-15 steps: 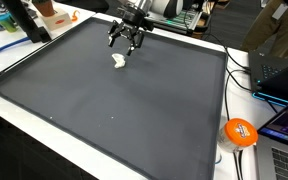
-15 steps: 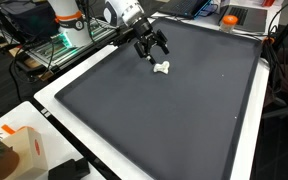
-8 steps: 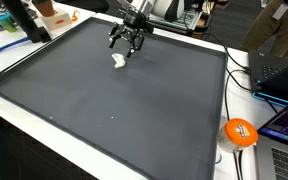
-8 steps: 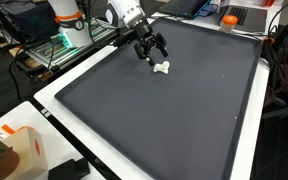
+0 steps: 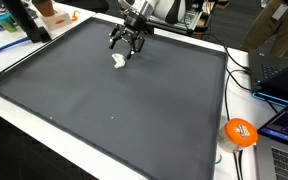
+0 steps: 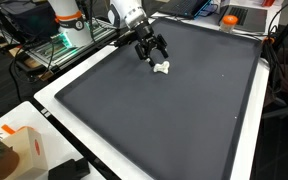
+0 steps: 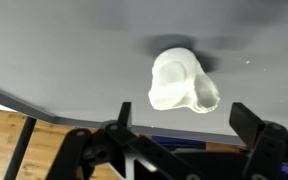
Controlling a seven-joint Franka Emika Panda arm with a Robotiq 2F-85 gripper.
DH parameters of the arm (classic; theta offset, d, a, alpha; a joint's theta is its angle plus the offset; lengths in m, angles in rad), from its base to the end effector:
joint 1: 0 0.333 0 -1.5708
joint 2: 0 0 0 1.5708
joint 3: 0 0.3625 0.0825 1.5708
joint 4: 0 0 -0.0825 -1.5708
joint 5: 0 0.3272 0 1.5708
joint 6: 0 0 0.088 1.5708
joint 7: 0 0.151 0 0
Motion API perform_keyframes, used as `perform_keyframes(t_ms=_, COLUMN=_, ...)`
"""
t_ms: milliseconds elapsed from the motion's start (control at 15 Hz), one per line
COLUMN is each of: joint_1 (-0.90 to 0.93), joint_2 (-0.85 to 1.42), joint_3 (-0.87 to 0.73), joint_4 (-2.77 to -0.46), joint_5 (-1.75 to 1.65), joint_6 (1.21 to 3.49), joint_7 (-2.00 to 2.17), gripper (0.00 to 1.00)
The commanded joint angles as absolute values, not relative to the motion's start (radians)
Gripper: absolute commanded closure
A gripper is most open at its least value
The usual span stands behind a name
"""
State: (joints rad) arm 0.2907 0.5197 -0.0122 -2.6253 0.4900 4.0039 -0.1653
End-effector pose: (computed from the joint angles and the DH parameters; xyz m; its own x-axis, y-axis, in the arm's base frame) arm 0.4882 0.0557 0.2477 0.6632 0.0323 0.7478 -0.1006 -0.9862 0.1318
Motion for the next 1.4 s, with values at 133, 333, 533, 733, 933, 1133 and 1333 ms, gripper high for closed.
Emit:
perform_keyframes(t_ms=133, joint_1=0.325, joint_2=0.551, joint_3=-0.027, joint_4=-2.604, joint_5=0.536, joint_6=4.021, joint_7=-0.188, gripper=0.00)
perform_keyframes(t_ms=333, joint_1=0.329, joint_2=0.558, joint_3=-0.029, joint_4=-2.600, joint_5=0.539, joint_6=4.020, joint_7=-0.192, gripper=0.00)
perform_keyframes(t_ms=533, joint_1=0.327, joint_2=0.549, joint_3=-0.030, joint_4=-2.604, joint_5=0.534, joint_6=4.021, joint_7=-0.188, gripper=0.00)
perform_keyframes(t_ms=733, joint_1=0.303, joint_2=0.472, joint_3=-0.022, joint_4=-2.648, joint_5=0.500, joint_6=3.979, joint_7=-0.178, gripper=0.00)
perform_keyframes(t_ms=933, joint_1=0.265, joint_2=0.301, joint_3=-0.016, joint_4=-2.743, joint_5=0.435, joint_6=3.855, joint_7=-0.190, gripper=0.00)
perform_keyframes(t_ms=1133, joint_1=0.263, joint_2=0.152, joint_3=-0.040, joint_4=-2.790, joint_5=0.443, joint_6=3.646, joint_7=-0.264, gripper=0.00)
perform_keyframes(t_ms=1333, joint_1=0.266, joint_2=0.091, joint_3=-0.049, joint_4=-2.744, joint_5=0.595, joint_6=3.412, joint_7=-0.484, gripper=0.00)
